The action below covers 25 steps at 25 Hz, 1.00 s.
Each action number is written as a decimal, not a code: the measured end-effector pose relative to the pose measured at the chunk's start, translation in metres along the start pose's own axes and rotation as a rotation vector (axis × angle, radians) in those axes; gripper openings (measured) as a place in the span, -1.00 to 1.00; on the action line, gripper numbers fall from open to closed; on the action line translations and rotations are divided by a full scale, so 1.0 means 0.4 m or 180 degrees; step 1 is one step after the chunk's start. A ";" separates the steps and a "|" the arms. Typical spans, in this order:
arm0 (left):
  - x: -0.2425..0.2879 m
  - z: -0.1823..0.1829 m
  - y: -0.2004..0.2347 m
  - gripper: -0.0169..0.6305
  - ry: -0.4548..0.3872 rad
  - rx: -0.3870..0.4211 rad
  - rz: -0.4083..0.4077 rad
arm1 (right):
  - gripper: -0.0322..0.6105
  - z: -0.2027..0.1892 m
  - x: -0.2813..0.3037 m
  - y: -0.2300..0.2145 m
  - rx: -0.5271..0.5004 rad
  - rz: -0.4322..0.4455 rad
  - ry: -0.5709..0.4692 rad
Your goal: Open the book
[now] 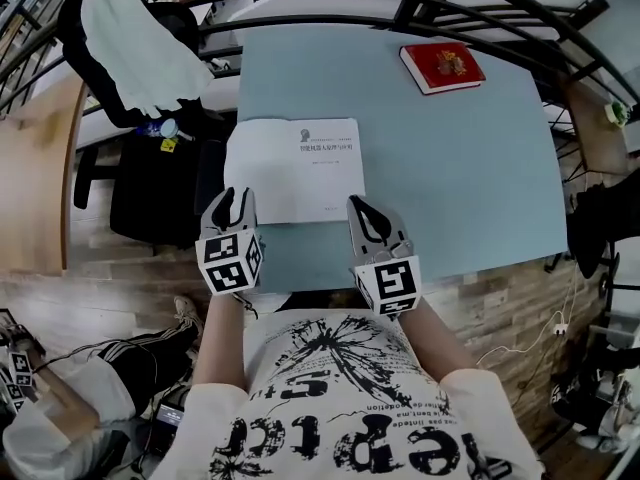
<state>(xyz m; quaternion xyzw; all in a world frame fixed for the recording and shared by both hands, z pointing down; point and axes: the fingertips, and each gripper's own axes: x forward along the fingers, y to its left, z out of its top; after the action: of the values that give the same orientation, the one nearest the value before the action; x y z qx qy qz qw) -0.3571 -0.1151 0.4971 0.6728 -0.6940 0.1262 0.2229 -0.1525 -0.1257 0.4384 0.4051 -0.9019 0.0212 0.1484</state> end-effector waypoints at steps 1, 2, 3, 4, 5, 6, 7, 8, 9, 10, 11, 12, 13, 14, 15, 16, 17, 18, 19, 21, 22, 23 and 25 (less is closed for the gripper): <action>-0.009 0.036 -0.024 -0.59 -0.0117 0.0032 -0.0076 | -0.87 0.010 -0.005 -0.004 0.0006 -0.0005 -0.0040; -0.020 0.072 -0.048 -0.66 -0.0231 0.0072 -0.0150 | -0.87 0.021 -0.011 -0.008 0.0013 -0.0005 -0.0088; -0.033 0.106 -0.073 -0.73 -0.0340 0.0120 -0.0228 | -0.87 0.034 -0.017 -0.011 0.0019 -0.0006 -0.0145; -0.047 0.139 -0.098 -0.78 -0.0447 0.0173 -0.0316 | -0.87 0.048 -0.025 -0.016 0.0022 -0.0012 -0.0209; -0.062 0.170 -0.124 -0.82 -0.0553 0.0224 -0.0420 | -0.87 0.063 -0.033 -0.021 0.0023 -0.0023 -0.0278; -0.077 0.198 -0.151 -0.84 -0.0654 0.0267 -0.0538 | -0.87 0.077 -0.041 -0.027 0.0025 -0.0038 -0.0349; -0.090 0.222 -0.178 -0.85 -0.0746 0.0302 -0.0664 | -0.87 0.089 -0.048 -0.034 0.0032 -0.0058 -0.0414; -0.101 0.241 -0.204 -0.86 -0.0822 0.0333 -0.0789 | -0.87 0.098 -0.054 -0.041 0.0045 -0.0083 -0.0467; -0.110 0.255 -0.228 -0.87 -0.0882 0.0366 -0.0905 | -0.87 0.106 -0.060 -0.048 0.0059 -0.0103 -0.0510; -0.117 0.265 -0.251 -0.88 -0.0930 0.0404 -0.1004 | -0.87 0.113 -0.064 -0.056 0.0067 -0.0119 -0.0542; -0.123 0.270 -0.273 -0.88 -0.0968 0.0451 -0.1082 | -0.87 0.118 -0.067 -0.063 0.0073 -0.0134 -0.0567; -0.129 0.273 -0.292 -0.88 -0.1001 0.0501 -0.1142 | -0.87 0.121 -0.070 -0.070 0.0079 -0.0149 -0.0585; -0.134 0.274 -0.309 -0.89 -0.1030 0.0548 -0.1189 | -0.87 0.123 -0.074 -0.077 0.0085 -0.0162 -0.0598; -0.139 0.276 -0.325 -0.89 -0.1057 0.0584 -0.1228 | -0.87 0.125 -0.077 -0.084 0.0093 -0.0170 -0.0606; -0.145 0.278 -0.337 -0.89 -0.1082 0.0605 -0.1262 | -0.87 0.127 -0.080 -0.089 0.0099 -0.0172 -0.0610; -0.150 0.281 -0.347 -0.89 -0.1108 0.0611 -0.1290 | -0.87 0.130 -0.081 -0.092 0.0094 -0.0167 -0.0614; -0.153 0.286 -0.356 -0.89 -0.1134 0.0613 -0.1313 | -0.87 0.136 -0.081 -0.094 0.0073 -0.0159 -0.0619; -0.156 0.290 -0.363 -0.89 -0.1158 0.0616 -0.1331 | -0.87 0.143 -0.082 -0.096 0.0044 -0.0153 -0.0627; -0.158 0.294 -0.369 -0.89 -0.1175 0.0625 -0.1345 | -0.87 0.151 -0.082 -0.099 0.0021 -0.0149 -0.0638; -0.160 0.299 -0.380 -0.89 -0.1195 0.0643 -0.1357 | -0.88 0.163 -0.086 -0.107 0.0021 -0.0158 -0.0654; -0.161 0.300 -0.383 -0.89 -0.1199 0.0647 -0.1355 | -0.88 0.165 -0.087 -0.112 0.0032 -0.0172 -0.0655; -0.162 0.300 -0.384 -0.89 -0.1202 0.0645 -0.1350 | -0.88 0.166 -0.089 -0.116 0.0034 -0.0185 -0.0651; -0.165 0.297 -0.385 -0.89 -0.1206 0.0641 -0.1335 | -0.88 0.167 -0.093 -0.119 -0.0002 -0.0200 -0.0652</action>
<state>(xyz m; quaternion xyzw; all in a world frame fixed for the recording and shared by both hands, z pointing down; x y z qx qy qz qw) -0.2216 -0.1233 0.3432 0.8318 -0.5532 0.0178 0.0428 -0.1109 -0.1413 0.3601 0.4332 -0.8992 -0.0252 0.0562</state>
